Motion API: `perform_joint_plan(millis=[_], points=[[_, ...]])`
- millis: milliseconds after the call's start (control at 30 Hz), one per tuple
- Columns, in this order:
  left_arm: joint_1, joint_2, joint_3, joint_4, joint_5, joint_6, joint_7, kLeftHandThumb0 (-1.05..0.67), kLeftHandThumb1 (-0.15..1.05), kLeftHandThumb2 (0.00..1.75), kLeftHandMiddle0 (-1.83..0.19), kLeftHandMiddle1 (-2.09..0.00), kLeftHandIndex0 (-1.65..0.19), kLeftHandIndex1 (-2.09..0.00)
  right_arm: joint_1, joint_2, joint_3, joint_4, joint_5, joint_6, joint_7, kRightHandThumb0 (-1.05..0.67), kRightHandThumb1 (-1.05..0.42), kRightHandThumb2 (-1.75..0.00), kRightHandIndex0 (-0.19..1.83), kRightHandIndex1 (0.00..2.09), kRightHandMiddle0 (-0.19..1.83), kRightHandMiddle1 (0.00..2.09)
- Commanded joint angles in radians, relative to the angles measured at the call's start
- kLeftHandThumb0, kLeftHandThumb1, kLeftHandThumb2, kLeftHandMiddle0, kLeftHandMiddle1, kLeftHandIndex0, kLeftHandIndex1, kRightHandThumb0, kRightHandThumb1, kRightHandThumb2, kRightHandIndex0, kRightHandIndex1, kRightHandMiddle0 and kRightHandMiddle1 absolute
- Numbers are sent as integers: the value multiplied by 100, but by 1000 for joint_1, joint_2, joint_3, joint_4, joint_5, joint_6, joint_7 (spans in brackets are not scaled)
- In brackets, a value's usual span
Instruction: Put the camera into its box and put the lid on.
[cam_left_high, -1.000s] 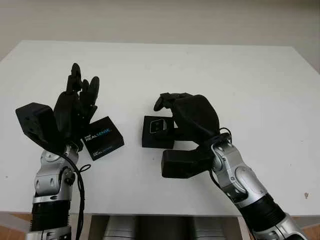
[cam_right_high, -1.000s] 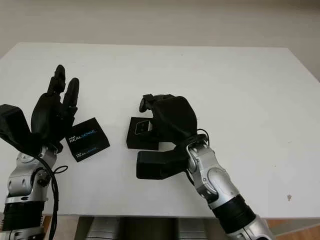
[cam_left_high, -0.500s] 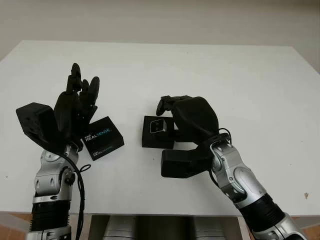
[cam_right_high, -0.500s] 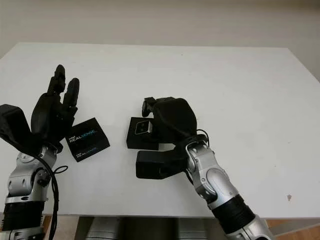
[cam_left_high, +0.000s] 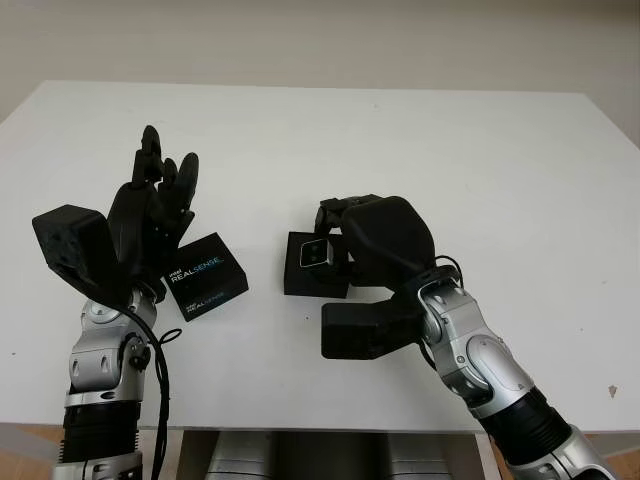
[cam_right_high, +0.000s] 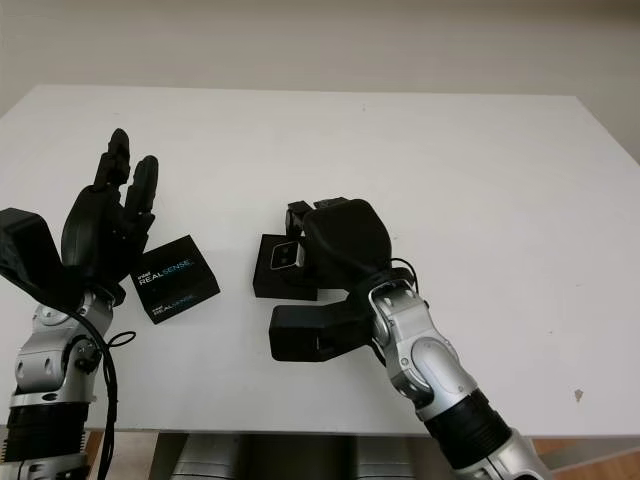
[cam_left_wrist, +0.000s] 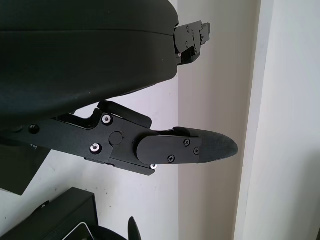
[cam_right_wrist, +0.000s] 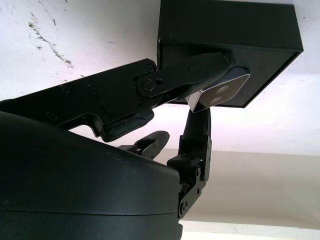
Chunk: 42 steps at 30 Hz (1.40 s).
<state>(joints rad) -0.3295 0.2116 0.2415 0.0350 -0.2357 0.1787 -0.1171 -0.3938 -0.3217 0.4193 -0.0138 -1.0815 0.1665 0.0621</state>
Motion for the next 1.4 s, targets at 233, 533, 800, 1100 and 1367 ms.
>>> perform_joint_plan(millis=[233, 533, 800, 1100, 1367], points=[[6, 6, 3, -20, -1, 0, -3, -64, 105, 35, 19, 0, 19, 0, -10, 12, -1, 38, 48, -40, -72, -51, -96, -6, 56, 18, 49, 115], [11, 11, 1, -24, 12, -5, -3, -65, 105, 36, 19, 0, 19, 0, -25, 16, -6, 134, 90, -98, -198, -42, -96, -5, 62, 25, 53, 121], [17, 8, 8, -30, 1, 0, -8, -64, 105, 36, 19, 0, 19, 0, -47, 18, -15, 242, 157, -136, -254, -41, -97, -6, 33, 89, 52, 134], [14, 13, 8, -28, 5, -1, -9, -63, 105, 37, 19, 0, 19, 0, -38, 46, -74, 208, 307, -123, -186, -38, -96, -5, 28, 87, 43, 150], [13, 13, 10, -33, 1, 8, -8, -64, 105, 35, 19, 0, 19, 0, -4, 52, -111, 78, 362, -113, -169, -35, -94, -5, 28, 85, 40, 161]])
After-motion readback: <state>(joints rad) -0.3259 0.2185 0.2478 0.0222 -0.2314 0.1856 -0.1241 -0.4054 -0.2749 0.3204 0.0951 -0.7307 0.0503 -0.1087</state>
